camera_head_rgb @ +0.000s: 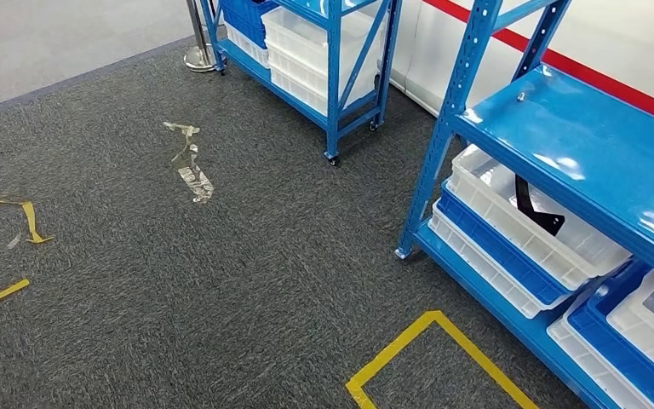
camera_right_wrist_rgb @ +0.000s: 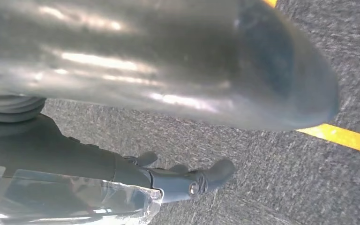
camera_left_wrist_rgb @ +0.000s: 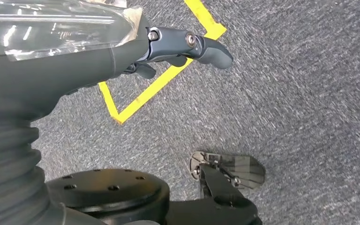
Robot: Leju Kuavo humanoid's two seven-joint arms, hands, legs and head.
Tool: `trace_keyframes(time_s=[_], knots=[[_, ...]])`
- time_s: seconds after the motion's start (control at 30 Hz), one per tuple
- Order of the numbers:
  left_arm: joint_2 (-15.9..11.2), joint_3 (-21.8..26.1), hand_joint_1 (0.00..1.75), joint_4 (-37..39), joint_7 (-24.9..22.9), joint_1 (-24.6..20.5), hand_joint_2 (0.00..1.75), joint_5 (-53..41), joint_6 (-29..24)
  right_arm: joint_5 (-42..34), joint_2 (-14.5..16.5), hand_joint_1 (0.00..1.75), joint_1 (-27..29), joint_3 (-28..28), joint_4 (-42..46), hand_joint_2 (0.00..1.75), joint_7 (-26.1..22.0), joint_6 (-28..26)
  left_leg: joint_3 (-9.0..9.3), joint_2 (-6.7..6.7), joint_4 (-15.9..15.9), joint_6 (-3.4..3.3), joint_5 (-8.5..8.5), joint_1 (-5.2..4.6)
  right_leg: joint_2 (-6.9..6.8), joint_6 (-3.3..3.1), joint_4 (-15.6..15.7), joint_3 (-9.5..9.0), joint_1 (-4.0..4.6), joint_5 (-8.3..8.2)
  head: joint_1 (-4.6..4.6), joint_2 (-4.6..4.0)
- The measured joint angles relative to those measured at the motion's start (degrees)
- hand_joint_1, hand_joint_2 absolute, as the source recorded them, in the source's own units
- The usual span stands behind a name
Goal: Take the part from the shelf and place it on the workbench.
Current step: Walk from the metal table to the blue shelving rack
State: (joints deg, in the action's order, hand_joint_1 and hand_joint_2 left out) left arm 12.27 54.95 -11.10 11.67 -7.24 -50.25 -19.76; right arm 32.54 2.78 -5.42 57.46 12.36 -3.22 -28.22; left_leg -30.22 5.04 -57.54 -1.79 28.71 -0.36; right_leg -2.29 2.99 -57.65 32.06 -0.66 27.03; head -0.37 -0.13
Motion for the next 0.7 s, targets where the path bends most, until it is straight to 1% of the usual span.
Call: trace_keyframes(time_s=[0.03, 0.07, 0.1, 0.13, 0.17, 0.2, 0.23, 0.27, 0.3, 0.33, 0.37, 0.4, 0.43, 0.47, 0.5, 0.53, 0.57, 0.6, 0.63, 0.67, 0.7], knots=[[0.0, 0.0, 0.0, 0.0, 0.0, -0.1, 1.75, 0.0, 0.0, 0.0, 0.0, 0.0, 0.1, 0.0, 0.0, 0.0, 0.0, 0.0, 0.1, 0.18, 0.0, 0.3, 0.12, 0.14, 0.49, -0.44, 0.0, 0.02, -0.18, -0.09, -0.05, 0.0], [0.1, 0.0, 0.0, 0.0, 0.0, -0.2, 1.75, 0.0, 0.0, 0.0, 0.0, 0.0, 0.1, 0.0, 0.0, 0.0, 0.0, 0.0, 0.04, -0.32, -0.5, 0.63, 0.59, 0.31, 0.94, -0.8, 0.1, 0.01, -0.35, -0.17, -0.08, 0.0], [0.1, -0.1, 0.0, 0.0, 0.0, -0.2, 1.75, 0.0, 0.0, 0.0, 0.0, 0.0, 0.1, 0.1, 0.0, 0.0, 0.0, 0.0, -0.44, -1.26, -1.9, 0.94, 1.63, 0.49, 1.4, -1.27, 0.2, -0.04, -0.55, -0.29, -0.18, 0.0], [0.2, -0.1, 0.0, 0.0, 0.0, -0.2, 1.75, 0.0, 0.0, 0.0, 0.0, 0.0, 0.1, 0.1, 0.0, 0.0, 0.0, 0.0, -1.51, -2.51, -4.4, 1.2, 3.23, 0.65, 1.84, -1.7, 0.3, -0.2, -0.74, -0.39, -0.26, 0.0], [0.2, -0.1, 0.0, 0.0, 0.0, -0.2, 1.75, 0.0, 0.0, 0.0, 0.0, 0.0, 0.0, 0.1, 0.0, 0.0, 0.0, 0.0, -3.11, -3.77, -7.9, 1.35, 5.19, 0.73, 2.29, -1.97, 0.2, -0.15, -0.68, -0.43, -0.36, 0.0], [0.2, -0.1, 0.0, 0.0, 0.0, -0.2, 1.75, 0.0, 0.0, 0.0, -0.1, 0.0, 0.0, 0.1, 0.0, 0.0, 0.0, 0.0, -5.05, -4.47, -11.9, 1.43, 6.98, 0.77, 2.78, -2.19, 0.2, -0.11, -0.6, -0.46, -0.39, 0.0], [0.2, -0.1, 0.0, 0.0, 0.0, -0.1, 1.75, 0.0, 0.0, 0.1, -0.1, 0.0, 0.0, 0.1, 0.0, 0.0, 0.0, 0.0, -6.68, -4.81, -15.0, 1.46, 7.99, 0.79, 3.31, -2.25, 0.2, -0.09, -0.51, -0.46, -0.38, 0.0], [0.2, -0.1, 0.0, 0.0, 0.0, -0.1, 1.75, 0.0, 0.0, 0.1, -0.1, 0.0, 0.0, 0.1, 0.0, 0.0, 0.0, 0.0, -7.54, -4.96, -16.4, 1.44, 7.89, 0.81, 3.9, -2.25, 0.2, -0.1, -0.45, -0.46, -0.39, 0.0], [0.2, -0.1, 0.0, 0.0, 0.0, -0.1, 1.75, 0.1, 0.0, 0.2, -0.1, 0.0, 0.1, 0.1, 0.0, 0.0, 0.0, 0.1, -7.36, -5.08, -15.6, 1.35, 6.67, 0.83, 4.5, -2.24, 0.2, -0.17, -0.41, -0.46, -0.39, 0.0], [0.2, -0.1, 0.0, 0.0, 0.0, 0.0, 1.75, 0.2, 0.0, 0.3, -0.1, 0.0, 0.1, 0.1, 0.0, 0.0, 0.0, 0.1, -6.12, -5.33, -12.7, 1.21, 4.61, 0.89, 5.11, -2.23, 0.1, -0.26, -0.4, -0.46, -0.4, 0.0], [0.2, -0.1, 0.0, 0.0, 0.0, 0.0, 1.75, 0.3, 0.0, 0.4, -0.1, 0.0, 0.1, 0.1, 0.0, 0.0, 0.0, 0.1, -4.32, -6.27, -8.7, 1.04, 2.41, 1.0, 5.71, -2.19, 0.1, -0.31, -0.42, -0.47, -0.4, 0.0], [0.2, 0.0, 0.0, 0.0, 0.0, 0.0, 1.75, 0.3, -0.1, 0.5, 0.0, 0.0, 0.0, 0.1, 0.0, 0.0, 0.0, 0.2, -2.67, -7.46, -5.1, 0.91, 0.86, 1.1, 6.22, -2.12, 0.0, -0.29, -0.31, -0.45, -0.39, 0.0], [0.2, 0.0, 0.0, 0.0, 0.1, 0.0, 1.75, 0.4, -0.1, 0.6, 0.0, 0.0, 0.0, 0.1, 0.0, 0.0, 0.1, 0.2, -1.53, -8.35, -2.5, 0.8, -0.06, 1.12, 6.71, -1.89, 0.0, -0.14, -0.22, -0.48, -0.35, 0.0], [0.2, 0.0, 0.0, 0.0, 0.1, 0.1, 1.75, 0.5, -0.1, 0.6, -0.1, 0.0, 0.0, 0.1, 0.0, 0.0, 0.1, 0.2, -1.0, -8.98, -1.1, 0.67, -0.33, 1.03, 7.16, -1.57, -0.1, 0.07, -0.17, -0.54, -0.33, 0.0], [0.2, 0.0, 0.0, 0.0, 0.2, 0.1, 1.75, 0.5, -0.1, 0.7, -0.1, 0.0, 0.0, 0.1, 0.0, 0.0, 0.2, 0.2, -0.95, -8.8, -0.9, 0.5, -0.29, 0.81, 7.6, -1.17, 0.0, 0.28, -0.19, -0.66, -0.32, 0.0], [0.2, 0.0, 0.0, 0.0, 0.3, 0.1, 1.75, 0.5, -0.1, 0.8, -0.1, 0.0, 0.0, 0.1, 0.0, 0.0, 0.4, 0.1, -0.92, -8.19, -0.6, 0.17, -0.49, 0.69, 8.01, -0.7, 0.1, 0.58, -0.24, -0.8, -0.31, 0.0], [0.2, 0.0, 0.0, 0.0, 0.3, 0.1, 1.75, 0.5, 0.0, 1.0, -0.1, 0.0, 0.1, 0.1, 0.0, 0.0, 0.7, 0.0, -0.82, -7.66, -0.3, -0.25, -0.74, 0.63, 7.56, -0.41, -0.2, 0.91, -0.29, -0.69, -0.31, 0.0], [0.3, 0.0, 0.0, 0.0, 0.3, 0.2, 1.75, 0.5, 0.0, 1.2, -0.1, 0.0, 0.2, 0.1, 0.0, 0.0, 1.0, -0.1, -0.71, -7.06, 0.0, -0.7, -0.99, 0.66, 6.57, -0.32, -1.2, 1.58, -0.29, -0.09, -0.24, 0.0], [0.3, 0.0, 0.0, 0.0, 0.3, 0.2, 1.75, 0.4, 0.1, 1.4, -0.1, 0.0, 0.1, 0.1, 0.0, 0.0, 1.2, -0.2, -0.6, -6.36, 0.4, -1.07, -1.18, 0.72, 5.33, -0.39, -3.5, 2.78, -0.23, 1.11, -0.15, 0.0], [0.3, 0.0, 0.0, 0.0, 0.4, 0.3, 1.75, 0.4, 0.1, 1.6, -0.1, 0.0, 0.1, 0.1, 0.0, 0.0, 1.4, -0.2, -0.58, -5.64, 0.5, -1.29, -1.25, 0.69, 4.02, -0.59, -6.8, 4.4, -0.25, 2.73, -0.08, 0.0], [0.3, 0.0, 0.0, 0.0, 0.4, 0.4, 1.75, 0.4, 0.2, 1.8, -0.2, 0.0, 0.0, 0.1, 0.0, 0.0, 1.5, -0.3, -0.64, -4.91, 0.5, -1.42, -1.23, 0.63, 3.39, -0.71, -10.7, 6.28, -0.26, 4.41, -0.02, 0.0]])
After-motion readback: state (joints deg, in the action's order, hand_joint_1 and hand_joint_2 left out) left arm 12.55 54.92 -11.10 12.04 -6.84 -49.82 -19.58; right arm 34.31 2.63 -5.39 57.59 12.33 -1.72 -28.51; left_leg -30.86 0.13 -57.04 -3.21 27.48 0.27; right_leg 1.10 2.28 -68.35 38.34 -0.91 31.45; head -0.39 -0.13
